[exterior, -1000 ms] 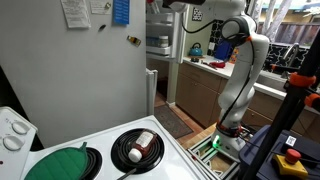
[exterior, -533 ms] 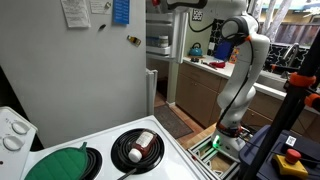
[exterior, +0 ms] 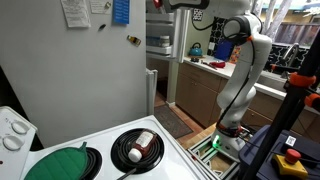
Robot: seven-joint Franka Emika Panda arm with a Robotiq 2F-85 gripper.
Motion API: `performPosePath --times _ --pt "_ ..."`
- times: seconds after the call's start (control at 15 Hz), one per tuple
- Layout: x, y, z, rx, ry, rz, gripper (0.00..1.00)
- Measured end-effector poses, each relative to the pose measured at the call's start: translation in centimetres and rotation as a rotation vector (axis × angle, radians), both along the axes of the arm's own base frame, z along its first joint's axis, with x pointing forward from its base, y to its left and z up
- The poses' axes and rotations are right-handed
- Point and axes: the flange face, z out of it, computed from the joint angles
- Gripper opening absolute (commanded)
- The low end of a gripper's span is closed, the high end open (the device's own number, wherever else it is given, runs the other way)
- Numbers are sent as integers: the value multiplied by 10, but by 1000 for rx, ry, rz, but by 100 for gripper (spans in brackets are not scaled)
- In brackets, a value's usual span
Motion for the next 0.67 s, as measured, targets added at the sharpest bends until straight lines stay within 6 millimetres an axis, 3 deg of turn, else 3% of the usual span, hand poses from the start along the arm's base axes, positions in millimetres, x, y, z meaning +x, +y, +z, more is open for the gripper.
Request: performPosePath --times 0.2,0.47,0.6,0.67 --pt "-2 3 3 2 -5 0 56" --pt "-13 22 17 -6 -35 17 87" --pt "-19 33 23 -20 -35 9 99" --pt "-21 37 24 -28 -26 -4 100"
